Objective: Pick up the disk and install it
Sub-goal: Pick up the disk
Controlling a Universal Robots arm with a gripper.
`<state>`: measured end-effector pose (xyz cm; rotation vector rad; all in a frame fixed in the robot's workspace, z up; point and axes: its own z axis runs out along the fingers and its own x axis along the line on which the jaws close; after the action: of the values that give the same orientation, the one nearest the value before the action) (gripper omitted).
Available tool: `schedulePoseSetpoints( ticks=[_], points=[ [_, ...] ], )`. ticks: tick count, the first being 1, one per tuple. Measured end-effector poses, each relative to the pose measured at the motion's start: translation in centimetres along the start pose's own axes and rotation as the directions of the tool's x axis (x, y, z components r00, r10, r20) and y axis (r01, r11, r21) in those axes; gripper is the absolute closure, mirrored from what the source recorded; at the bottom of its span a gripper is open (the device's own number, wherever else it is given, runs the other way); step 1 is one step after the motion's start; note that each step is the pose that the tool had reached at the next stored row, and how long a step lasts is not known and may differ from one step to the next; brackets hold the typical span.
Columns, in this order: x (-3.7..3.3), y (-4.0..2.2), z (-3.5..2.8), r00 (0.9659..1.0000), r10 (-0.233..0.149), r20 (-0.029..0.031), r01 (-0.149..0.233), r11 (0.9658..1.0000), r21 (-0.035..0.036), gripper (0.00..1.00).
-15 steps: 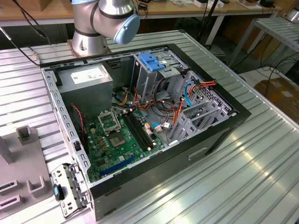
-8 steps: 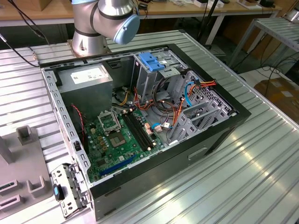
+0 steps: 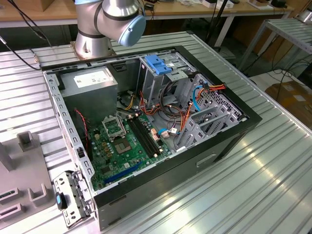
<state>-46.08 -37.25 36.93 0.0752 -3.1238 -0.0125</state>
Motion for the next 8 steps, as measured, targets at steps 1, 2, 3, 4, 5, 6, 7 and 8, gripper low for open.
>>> schedulePoseSetpoints(
  ticks=[1,2,3,4,5,6,7,8],
  points=[
    [0.03,0.00,0.00,1.0000,0.000,0.0000,0.000,1.0000,0.0000,0.89],
    [0.06,0.00,0.00,1.0000,0.000,0.0000,0.000,1.0000,0.0000,0.89],
    [0.08,0.00,0.00,1.0000,0.000,0.0000,0.000,1.0000,0.0000,0.89],
    [0.09,0.00,0.00,1.0000,0.000,0.0000,0.000,1.0000,0.0000,0.89],
    [0.11,0.00,0.00,1.0000,0.000,0.0000,0.000,1.0000,0.0000,0.89],
    [0.12,0.00,0.00,1.0000,0.000,0.0000,0.000,1.0000,0.0000,0.89],
    [0.12,0.00,0.00,1.0000,-0.001,0.0000,0.001,1.0000,0.0000,0.89],
    [0.12,0.00,0.00,1.0000,-0.008,-0.0001,0.008,1.0000,0.0002,0.89]
  ],
)
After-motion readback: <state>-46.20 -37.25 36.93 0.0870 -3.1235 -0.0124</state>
